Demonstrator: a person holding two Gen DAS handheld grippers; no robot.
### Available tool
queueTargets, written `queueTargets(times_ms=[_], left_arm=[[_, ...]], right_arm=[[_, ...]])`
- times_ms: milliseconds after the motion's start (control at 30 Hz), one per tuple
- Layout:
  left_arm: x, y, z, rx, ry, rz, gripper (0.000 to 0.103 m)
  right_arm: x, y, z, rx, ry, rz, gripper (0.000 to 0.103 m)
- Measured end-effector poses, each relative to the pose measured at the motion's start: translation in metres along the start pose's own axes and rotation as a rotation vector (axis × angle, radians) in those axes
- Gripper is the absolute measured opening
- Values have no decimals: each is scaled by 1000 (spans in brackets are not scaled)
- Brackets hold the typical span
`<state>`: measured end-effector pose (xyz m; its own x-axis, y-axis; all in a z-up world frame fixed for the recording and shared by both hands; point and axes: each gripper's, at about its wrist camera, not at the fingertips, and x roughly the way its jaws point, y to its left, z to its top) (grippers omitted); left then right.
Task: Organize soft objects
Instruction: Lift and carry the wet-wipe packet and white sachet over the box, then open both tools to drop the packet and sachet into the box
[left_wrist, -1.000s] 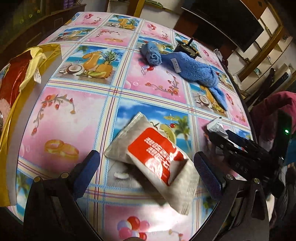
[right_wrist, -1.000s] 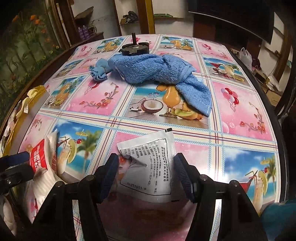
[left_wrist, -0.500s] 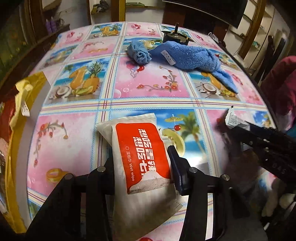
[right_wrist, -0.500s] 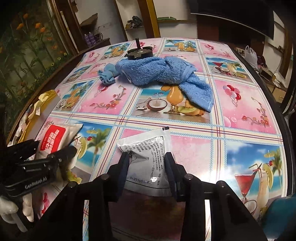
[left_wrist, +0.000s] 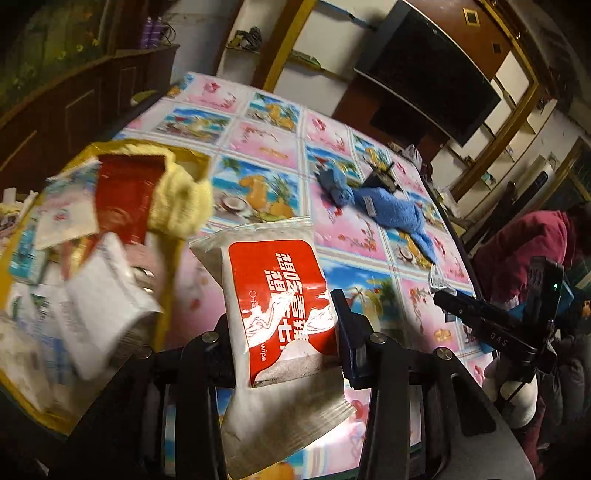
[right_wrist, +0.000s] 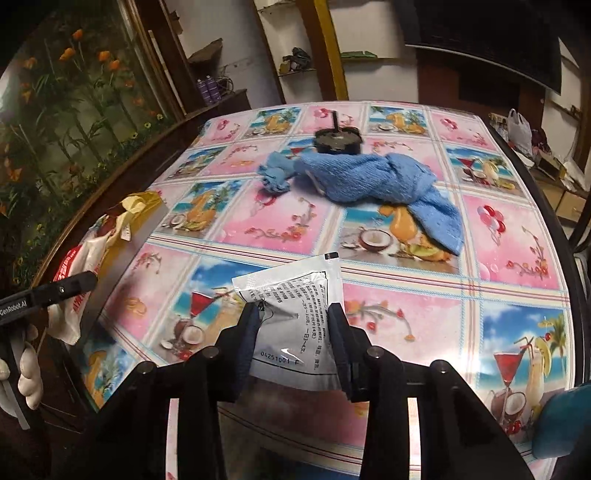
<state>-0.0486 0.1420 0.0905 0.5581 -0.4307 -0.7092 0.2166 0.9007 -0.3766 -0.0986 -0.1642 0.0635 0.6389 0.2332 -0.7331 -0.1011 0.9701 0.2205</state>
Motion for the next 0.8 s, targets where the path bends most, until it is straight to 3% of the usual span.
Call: queueTargets(times_ms=[133, 267, 533, 633, 700, 800], left_arm=[[-34, 46, 17, -40, -81, 108, 39], [-43, 93, 25, -108, -99, 176, 39], [-11, 141, 38, -163, -68, 254, 40], [-1, 161, 35, -248, -24, 199, 42], [-6, 162, 30, -258, -49, 154, 55], [-15, 159, 22, -260, -65, 120, 61]], right_arm=[[3, 46, 14, -60, -12, 87, 38], [16, 96, 28, -107, 6, 174, 38], [54, 195, 50, -191, 70, 317, 38], [73, 224, 61, -210, 88, 341, 38], [85, 238, 67, -220, 91, 338, 38], [105, 251, 77, -217, 107, 328, 40]])
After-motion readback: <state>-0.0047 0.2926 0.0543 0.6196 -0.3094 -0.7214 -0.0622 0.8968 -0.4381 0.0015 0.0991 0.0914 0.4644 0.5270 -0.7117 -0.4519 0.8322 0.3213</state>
